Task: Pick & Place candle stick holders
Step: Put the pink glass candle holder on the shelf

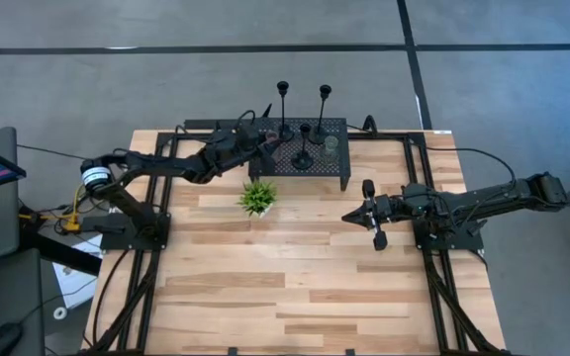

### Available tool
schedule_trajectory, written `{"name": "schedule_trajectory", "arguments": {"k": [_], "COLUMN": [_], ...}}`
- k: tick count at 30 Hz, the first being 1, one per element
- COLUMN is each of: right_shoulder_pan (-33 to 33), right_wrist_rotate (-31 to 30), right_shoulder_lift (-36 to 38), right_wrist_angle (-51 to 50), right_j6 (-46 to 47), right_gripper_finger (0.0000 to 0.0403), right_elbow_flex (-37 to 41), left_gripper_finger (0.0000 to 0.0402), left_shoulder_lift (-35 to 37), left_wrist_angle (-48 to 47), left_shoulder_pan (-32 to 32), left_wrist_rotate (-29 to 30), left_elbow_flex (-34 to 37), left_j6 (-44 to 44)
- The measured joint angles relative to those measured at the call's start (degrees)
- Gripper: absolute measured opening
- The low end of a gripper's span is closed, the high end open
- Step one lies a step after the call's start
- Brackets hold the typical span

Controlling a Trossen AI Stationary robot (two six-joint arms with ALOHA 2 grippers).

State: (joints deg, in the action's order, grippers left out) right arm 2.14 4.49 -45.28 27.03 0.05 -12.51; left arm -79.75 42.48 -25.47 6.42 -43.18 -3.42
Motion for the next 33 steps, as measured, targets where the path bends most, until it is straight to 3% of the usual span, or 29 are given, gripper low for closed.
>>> {"name": "schedule_trajectory", "arguments": {"k": [33], "right_shoulder_pan": [0.0], "right_wrist_rotate": [0.0], "right_shoulder_lift": [0.0], "right_wrist_angle": [0.0], "right_j6": [0.0], "right_gripper_finger": [0.0], "right_elbow_flex": [0.0], "left_gripper_finger": [0.0145], "left_shoulder_lift": [-3.1], "left_wrist_angle": [1.3], "left_shoulder_pan": [1.8], "left_wrist_rotate": [1.1], "left_elbow_flex": [0.0], "left_j6": [-3.0]}}
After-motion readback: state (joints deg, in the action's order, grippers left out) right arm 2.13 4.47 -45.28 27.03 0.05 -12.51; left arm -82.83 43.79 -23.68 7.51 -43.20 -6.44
